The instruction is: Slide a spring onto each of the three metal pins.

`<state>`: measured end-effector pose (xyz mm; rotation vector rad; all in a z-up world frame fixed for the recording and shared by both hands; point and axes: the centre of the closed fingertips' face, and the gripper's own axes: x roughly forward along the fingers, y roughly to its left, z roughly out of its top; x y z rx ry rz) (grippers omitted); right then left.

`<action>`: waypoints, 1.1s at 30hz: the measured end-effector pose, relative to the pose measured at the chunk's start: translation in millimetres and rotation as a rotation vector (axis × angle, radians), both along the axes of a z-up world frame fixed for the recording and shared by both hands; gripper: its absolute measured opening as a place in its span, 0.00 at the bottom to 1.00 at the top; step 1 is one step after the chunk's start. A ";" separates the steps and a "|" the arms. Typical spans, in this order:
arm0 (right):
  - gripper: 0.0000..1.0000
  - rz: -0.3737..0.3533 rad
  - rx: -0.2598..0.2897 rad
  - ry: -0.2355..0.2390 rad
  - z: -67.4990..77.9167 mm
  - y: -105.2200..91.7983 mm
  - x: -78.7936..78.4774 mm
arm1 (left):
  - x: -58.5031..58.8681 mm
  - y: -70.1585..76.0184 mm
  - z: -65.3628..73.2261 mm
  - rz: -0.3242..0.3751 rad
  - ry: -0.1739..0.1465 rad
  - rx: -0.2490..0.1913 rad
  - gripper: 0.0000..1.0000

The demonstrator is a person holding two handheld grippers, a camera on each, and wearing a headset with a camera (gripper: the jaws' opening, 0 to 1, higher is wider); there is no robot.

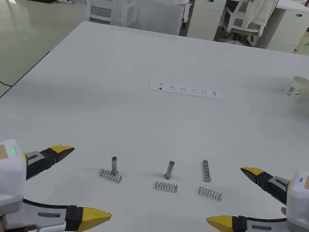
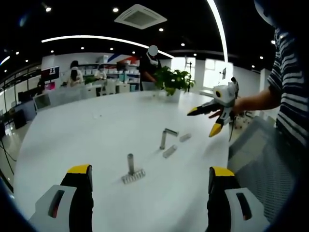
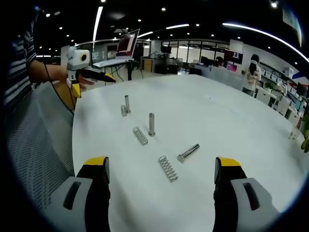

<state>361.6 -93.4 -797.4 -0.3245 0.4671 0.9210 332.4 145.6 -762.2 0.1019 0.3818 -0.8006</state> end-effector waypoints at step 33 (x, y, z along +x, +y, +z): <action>0.89 -0.002 0.000 0.006 -0.6 0.0 0.2 | -2.8 0.4 -0.1 -0.005 0.004 -0.004 0.98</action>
